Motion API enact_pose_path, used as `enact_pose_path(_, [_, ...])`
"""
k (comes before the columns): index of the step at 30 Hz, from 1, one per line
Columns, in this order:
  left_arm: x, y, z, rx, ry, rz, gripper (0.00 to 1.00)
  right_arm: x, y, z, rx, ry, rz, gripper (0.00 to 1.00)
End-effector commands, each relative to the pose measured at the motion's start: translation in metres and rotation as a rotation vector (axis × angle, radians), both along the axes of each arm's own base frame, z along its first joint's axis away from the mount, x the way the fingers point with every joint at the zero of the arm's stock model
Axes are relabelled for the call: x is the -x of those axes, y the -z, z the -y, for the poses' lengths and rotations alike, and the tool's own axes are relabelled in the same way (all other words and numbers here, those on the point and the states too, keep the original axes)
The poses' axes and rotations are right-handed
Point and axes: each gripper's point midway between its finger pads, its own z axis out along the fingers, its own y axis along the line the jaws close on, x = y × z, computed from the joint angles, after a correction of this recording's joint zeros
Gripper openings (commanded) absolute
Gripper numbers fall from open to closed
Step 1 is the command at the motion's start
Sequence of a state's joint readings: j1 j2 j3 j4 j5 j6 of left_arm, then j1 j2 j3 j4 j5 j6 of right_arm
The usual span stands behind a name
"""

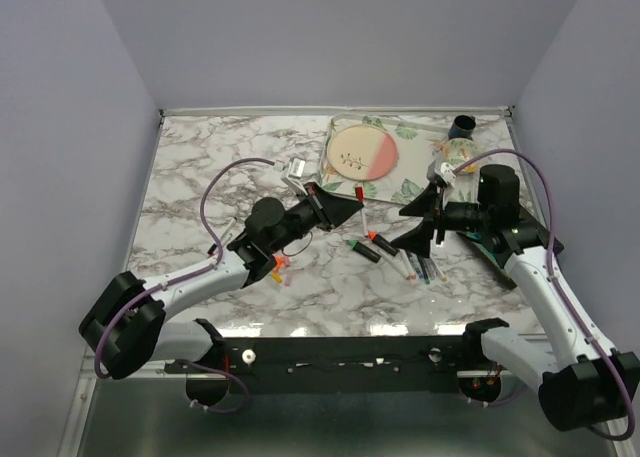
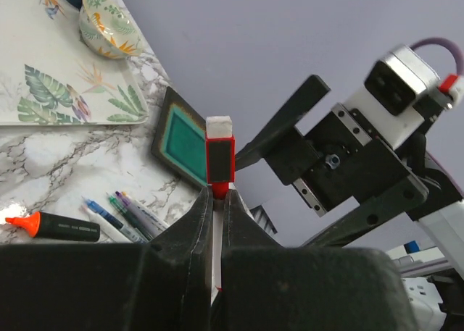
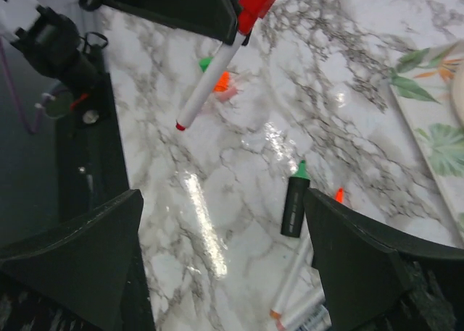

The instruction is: Open the pen caps

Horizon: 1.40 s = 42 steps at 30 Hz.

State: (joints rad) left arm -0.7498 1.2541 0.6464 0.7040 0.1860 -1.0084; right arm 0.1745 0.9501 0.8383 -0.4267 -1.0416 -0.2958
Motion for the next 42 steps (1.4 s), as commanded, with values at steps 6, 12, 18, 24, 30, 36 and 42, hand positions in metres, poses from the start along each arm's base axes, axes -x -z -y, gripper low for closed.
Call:
enact_pose_path(6, [-0.002,-0.005,0.027,0.02,-0.085,0.059,0.0,0.006,-0.005,-0.018,-0.193,-0.066,-0.197,0.98])
enact_pose_path(12, [-0.001,-0.001,0.048,0.003,-0.074,0.048,0.0,-0.001,0.003,-0.017,-0.195,-0.013,-0.239,0.9])
enact_pose_path(18, [0.002,-0.002,0.066,-0.01,-0.066,0.047,0.0,-0.01,0.011,-0.017,-0.181,0.022,-0.276,0.75])
enact_pose_path(24, [0.008,-0.001,0.077,-0.012,-0.046,0.046,0.05,-0.017,0.011,-0.016,-0.171,0.04,-0.277,0.42])
enact_pose_path(30, [0.003,0.005,0.072,-0.058,-0.087,0.04,0.45,-0.021,0.016,-0.014,-0.132,0.043,-0.272,0.01])
enact_pose_path(36, [-0.006,0.001,0.062,-0.118,-0.147,0.068,0.6,-0.016,0.017,-0.015,-0.127,0.013,-0.261,0.01])
enact_pose_path(42, [-0.01,-0.004,0.066,-0.117,-0.142,0.084,0.6,-0.014,0.019,-0.015,-0.122,0.005,-0.274,0.01])
